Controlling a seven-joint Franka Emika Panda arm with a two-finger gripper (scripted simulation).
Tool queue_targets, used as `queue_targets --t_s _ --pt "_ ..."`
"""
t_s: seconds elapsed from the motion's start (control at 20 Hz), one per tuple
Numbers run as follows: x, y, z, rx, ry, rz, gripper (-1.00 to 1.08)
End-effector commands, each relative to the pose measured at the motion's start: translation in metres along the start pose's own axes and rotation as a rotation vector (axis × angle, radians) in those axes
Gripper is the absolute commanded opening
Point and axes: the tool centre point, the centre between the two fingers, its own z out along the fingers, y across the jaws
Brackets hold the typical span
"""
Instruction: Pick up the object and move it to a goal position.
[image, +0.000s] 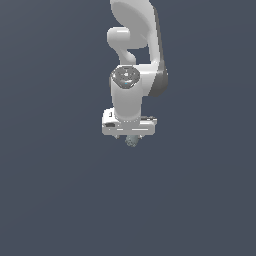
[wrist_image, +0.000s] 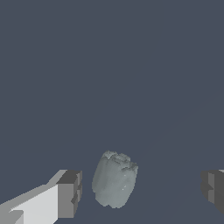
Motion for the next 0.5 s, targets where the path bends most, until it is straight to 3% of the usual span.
queue_targets --t_s 0.0,0.45 --pt "0.0 0.0 0.0 0.0 0.0 0.0 1.0" --pt "0.0 0.024 -0.002 -0.023 -0.011 0.023 1.0"
